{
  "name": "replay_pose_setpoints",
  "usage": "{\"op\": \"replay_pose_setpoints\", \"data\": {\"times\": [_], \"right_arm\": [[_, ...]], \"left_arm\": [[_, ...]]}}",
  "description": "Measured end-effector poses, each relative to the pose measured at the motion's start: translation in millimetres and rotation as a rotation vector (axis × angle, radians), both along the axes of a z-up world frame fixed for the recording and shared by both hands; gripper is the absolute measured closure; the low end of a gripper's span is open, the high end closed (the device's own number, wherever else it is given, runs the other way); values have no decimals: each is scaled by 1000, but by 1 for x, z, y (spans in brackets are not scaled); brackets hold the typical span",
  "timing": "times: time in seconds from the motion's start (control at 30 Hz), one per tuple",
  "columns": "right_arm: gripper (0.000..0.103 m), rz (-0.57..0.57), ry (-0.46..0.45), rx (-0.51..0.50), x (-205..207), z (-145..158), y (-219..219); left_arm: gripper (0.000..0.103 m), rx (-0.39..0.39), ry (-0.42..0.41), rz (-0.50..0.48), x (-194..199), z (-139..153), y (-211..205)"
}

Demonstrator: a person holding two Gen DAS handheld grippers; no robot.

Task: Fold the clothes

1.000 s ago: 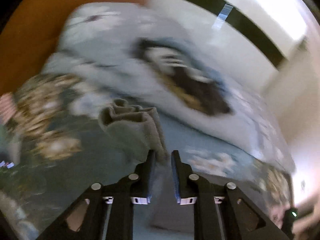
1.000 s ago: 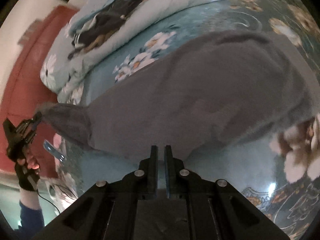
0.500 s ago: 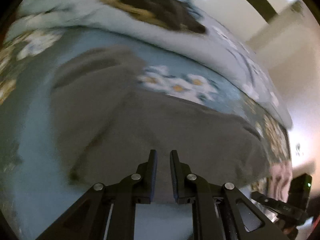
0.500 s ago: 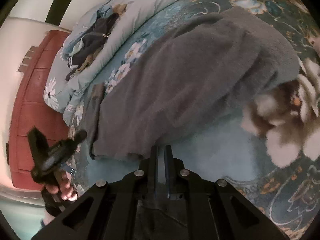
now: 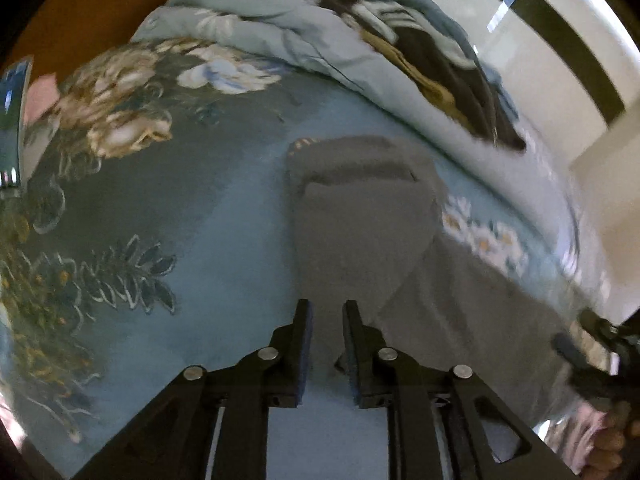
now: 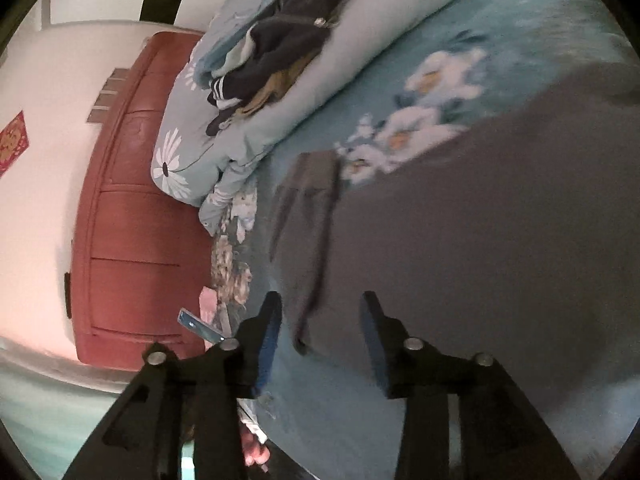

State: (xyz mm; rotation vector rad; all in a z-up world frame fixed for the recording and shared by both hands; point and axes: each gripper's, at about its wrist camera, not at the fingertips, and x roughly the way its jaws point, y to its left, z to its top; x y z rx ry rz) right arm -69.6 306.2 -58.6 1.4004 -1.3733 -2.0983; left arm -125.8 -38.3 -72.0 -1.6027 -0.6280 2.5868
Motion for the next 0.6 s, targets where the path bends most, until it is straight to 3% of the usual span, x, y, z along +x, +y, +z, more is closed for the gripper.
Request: {"op": "replay_pose_setpoints", "data": {"times": [0.13, 0.37, 0.6], "right_arm": [[50, -41, -40, -9, -50, -22, -16], [50, 3, -40, 83, -129, -43, -42], [50, -41, -114, 39, -159, -81, -48]], "left_arm": [[73, 106, -54, 87, -14, -24, -13], [72, 179, -88, 93, -15, -48, -30], [72, 226, -94, 106, -5, -56, -47]]}}
